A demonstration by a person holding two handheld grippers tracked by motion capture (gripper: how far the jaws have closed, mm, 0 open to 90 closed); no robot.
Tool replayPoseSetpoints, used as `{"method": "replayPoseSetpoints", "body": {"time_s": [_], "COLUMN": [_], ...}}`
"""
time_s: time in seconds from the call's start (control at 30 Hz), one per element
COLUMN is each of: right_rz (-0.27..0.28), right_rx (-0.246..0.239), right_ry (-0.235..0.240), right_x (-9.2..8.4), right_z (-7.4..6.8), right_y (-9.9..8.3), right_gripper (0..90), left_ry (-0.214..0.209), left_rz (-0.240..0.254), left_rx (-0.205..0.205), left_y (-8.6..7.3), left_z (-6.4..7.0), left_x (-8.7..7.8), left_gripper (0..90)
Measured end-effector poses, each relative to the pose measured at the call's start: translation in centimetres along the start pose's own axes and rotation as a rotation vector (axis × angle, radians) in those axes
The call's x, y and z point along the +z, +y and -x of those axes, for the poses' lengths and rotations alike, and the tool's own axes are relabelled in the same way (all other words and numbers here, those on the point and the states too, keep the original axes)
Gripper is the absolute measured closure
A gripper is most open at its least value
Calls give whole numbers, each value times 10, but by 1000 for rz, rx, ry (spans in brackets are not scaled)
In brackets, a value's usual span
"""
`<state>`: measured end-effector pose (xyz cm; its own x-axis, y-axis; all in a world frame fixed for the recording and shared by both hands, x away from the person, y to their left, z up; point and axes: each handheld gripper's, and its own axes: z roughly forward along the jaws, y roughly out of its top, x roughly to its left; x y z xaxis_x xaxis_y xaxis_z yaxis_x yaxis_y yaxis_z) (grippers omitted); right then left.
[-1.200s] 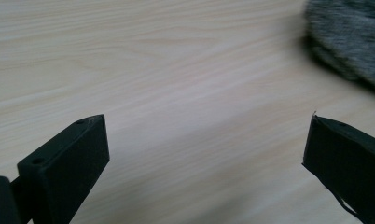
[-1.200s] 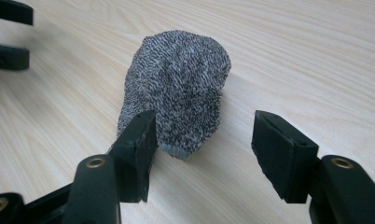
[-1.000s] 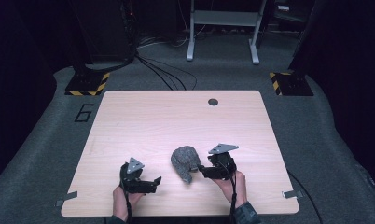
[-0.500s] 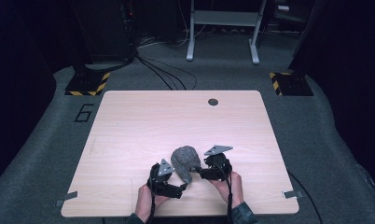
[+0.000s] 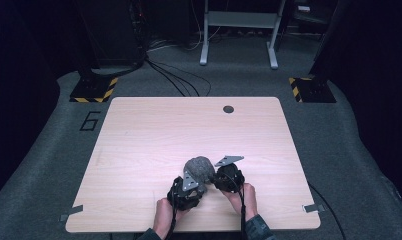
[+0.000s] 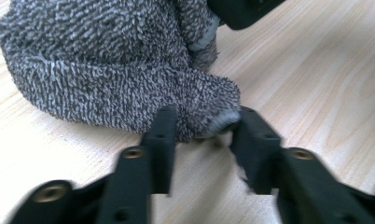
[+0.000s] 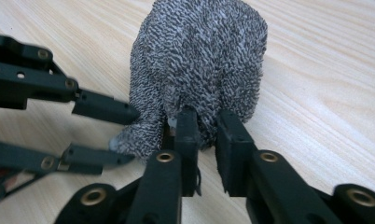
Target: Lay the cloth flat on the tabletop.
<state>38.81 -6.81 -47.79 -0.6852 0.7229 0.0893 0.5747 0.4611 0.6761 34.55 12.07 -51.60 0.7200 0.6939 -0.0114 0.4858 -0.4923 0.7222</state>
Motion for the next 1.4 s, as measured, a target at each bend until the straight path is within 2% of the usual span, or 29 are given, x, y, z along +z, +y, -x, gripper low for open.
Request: {"method": "replayPoseSetpoints", "body": {"time_s": [0.07,0.1,0.13,0.17,0.2,0.23,0.37,0.4,0.47,0.6,0.7,0.83,0.9,0.93,1.03,1.17,1.2,1.23,1.3,1.33,1.4], "right_rz": [0,3,2,4,4,3,21,21,19,27,24,31,33,28,32,19,19,19,35,35,33], "right_rx": [-7,-5,6,1,-11,0,17,0,15,12,29,25,23,5,21,29,29,42,57,84,95], "right_ry": [-2,-6,-8,-16,-20,-18,-41,-45,-55,-74,-79,-82,-85,-82,-85,-87,-87,-66,-57,-48,-45], "right_x": [-1,-1,-2,-4,-5,-6,-12,-13,-16,-20,-23,-25,-25,-25,-24,-21,-21,-22,-25,-27,-28], "right_z": [0,0,0,1,3,3,8,11,14,20,22,22,22,22,21,23,23,24,23,23,24], "right_y": [0,0,0,0,0,0,-1,-2,-2,-2,-2,-1,0,0,1,-1,-1,-3,-8,-13,-17], "right_gripper": [827,836,840,849,850,853,856,856,857,858,858,856,854,853,840,728,728,596,535,481,463], "left_ry": [0,-8,0,-7,-13,-2,-10,-10,1,15,19,27,32,31,30,35,35,34,32,32,30], "left_rz": [5,12,14,32,35,47,81,81,102,128,140,153,152,151,152,158,158,157,156,156,158], "left_rx": [-5,-8,1,-15,-20,-25,-83,-83,-115,-149,-176,-198,-198,-189,-204,-215,-215,-214,-215,-215,-212], "left_y": [-1,-1,-1,-2,-2,-3,-5,-5,-6,-8,-10,-13,-13,-14,-15,-16,-16,-16,-16,-16,-16], "left_z": [0,-1,-2,-4,-6,-8,-20,-20,-31,-43,-51,-58,-59,-60,-62,-62,-62,-62,-62,-62,-62], "left_x": [0,0,-1,-3,-5,-7,-17,-17,-25,-35,-41,-47,-48,-49,-51,-52,-52,-52,-52,-52,-52], "left_gripper": [793,793,830,850,852,854,859,860,861,862,862,864,865,865,865,864,864,863,862,862,862]}}
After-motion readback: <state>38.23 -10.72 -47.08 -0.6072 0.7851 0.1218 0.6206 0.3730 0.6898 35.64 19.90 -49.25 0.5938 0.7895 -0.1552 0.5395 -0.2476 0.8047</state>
